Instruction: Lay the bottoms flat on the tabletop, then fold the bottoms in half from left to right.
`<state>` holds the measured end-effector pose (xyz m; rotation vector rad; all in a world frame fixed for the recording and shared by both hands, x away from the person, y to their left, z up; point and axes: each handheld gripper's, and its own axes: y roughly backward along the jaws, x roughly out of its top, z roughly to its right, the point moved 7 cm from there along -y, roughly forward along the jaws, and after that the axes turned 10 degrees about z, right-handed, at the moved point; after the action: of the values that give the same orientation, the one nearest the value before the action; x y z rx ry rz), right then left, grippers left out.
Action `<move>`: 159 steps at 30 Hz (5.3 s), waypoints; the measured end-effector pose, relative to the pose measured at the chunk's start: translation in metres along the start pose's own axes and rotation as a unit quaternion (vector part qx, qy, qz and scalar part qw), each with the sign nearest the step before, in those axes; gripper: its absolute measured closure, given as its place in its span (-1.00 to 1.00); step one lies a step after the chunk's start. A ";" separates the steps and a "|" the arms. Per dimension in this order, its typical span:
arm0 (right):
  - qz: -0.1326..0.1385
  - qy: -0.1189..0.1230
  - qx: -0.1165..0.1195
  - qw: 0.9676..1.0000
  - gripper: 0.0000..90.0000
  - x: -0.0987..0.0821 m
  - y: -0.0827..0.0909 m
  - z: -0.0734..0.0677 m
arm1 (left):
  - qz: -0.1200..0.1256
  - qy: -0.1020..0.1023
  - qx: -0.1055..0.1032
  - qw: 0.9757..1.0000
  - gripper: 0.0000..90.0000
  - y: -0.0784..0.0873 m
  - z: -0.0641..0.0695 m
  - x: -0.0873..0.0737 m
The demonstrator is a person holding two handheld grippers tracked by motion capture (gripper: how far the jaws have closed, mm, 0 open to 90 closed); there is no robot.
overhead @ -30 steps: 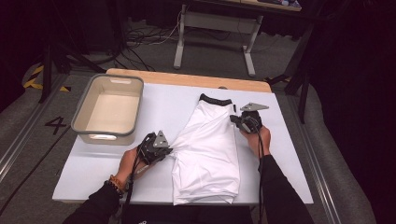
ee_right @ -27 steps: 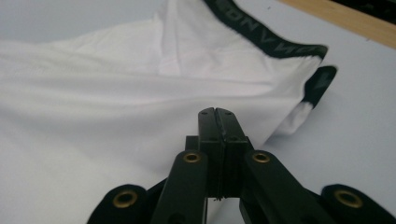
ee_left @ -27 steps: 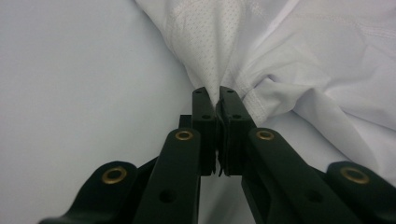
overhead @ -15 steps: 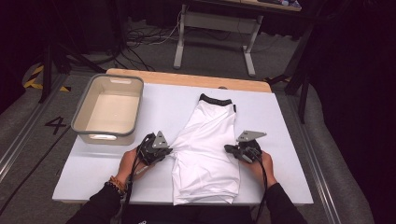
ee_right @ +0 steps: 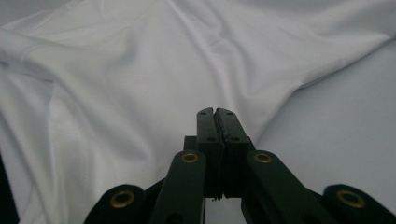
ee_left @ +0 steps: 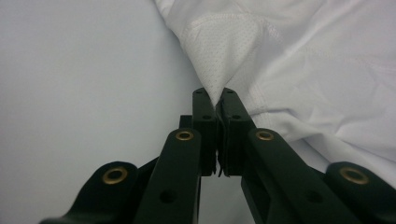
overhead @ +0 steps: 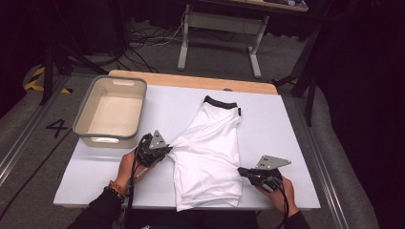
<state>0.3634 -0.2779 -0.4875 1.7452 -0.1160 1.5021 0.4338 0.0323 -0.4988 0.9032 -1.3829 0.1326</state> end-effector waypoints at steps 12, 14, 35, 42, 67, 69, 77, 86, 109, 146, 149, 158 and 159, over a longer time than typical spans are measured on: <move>-0.027 0.037 0.041 0.998 0.93 -0.003 -0.013 -0.044 | 0.075 -0.012 -0.048 0.996 0.44 0.028 0.041 0.030; -0.030 0.042 0.043 0.998 0.95 -0.006 -0.012 -0.049 | 0.066 -0.029 -0.079 0.994 0.44 0.027 0.062 0.030; 0.013 0.021 0.033 0.999 0.75 -0.006 0.000 -0.054 | -0.030 -0.055 -0.161 0.985 0.44 0.015 0.110 -0.009; 0.049 0.010 -0.009 0.999 0.68 0.003 0.003 -0.029 | 0.013 -0.043 -0.131 0.990 0.37 0.021 0.092 0.001; 0.105 -0.014 -0.118 0.987 -0.36 0.011 0.012 0.033 | 0.075 0.029 0.049 0.996 -0.55 0.066 0.027 -0.022; 0.107 -0.019 -0.119 0.987 -0.43 0.011 0.012 0.034 | 0.074 0.023 0.048 0.996 -0.63 0.066 0.028 -0.022; 0.095 -0.055 -0.117 0.987 -0.76 0.007 0.007 0.043 | 0.063 0.021 0.042 0.997 -0.73 0.060 0.029 -0.027; 0.103 -0.041 -0.134 0.985 -0.64 0.005 0.012 0.044 | 0.060 0.017 0.047 0.997 -0.62 0.059 0.031 -0.025; 0.080 -0.064 -0.141 0.985 -0.45 0.029 -0.015 0.071 | 0.064 -0.027 0.039 0.997 -0.50 0.007 0.028 0.025; -0.062 -0.155 -0.190 0.967 0.13 0.062 -0.133 0.189 | -0.068 0.076 0.035 0.994 -0.16 -0.158 -0.059 0.073; -0.058 -0.151 -0.170 0.972 0.46 0.064 -0.135 0.186 | -0.066 0.079 0.019 0.995 0.14 -0.159 -0.058 0.075; -0.052 -0.134 -0.154 0.977 0.82 0.069 -0.136 0.177 | -0.076 0.061 -0.007 0.995 0.95 -0.160 -0.055 0.078; -0.046 -0.136 -0.154 0.978 0.83 0.070 -0.135 0.177 | -0.079 0.054 0.001 0.995 0.96 -0.160 -0.055 0.079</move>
<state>0.5971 -0.2676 -0.4892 1.6670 -0.3821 1.1060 0.5874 -0.0733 -0.5001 0.9892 -1.2070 0.0599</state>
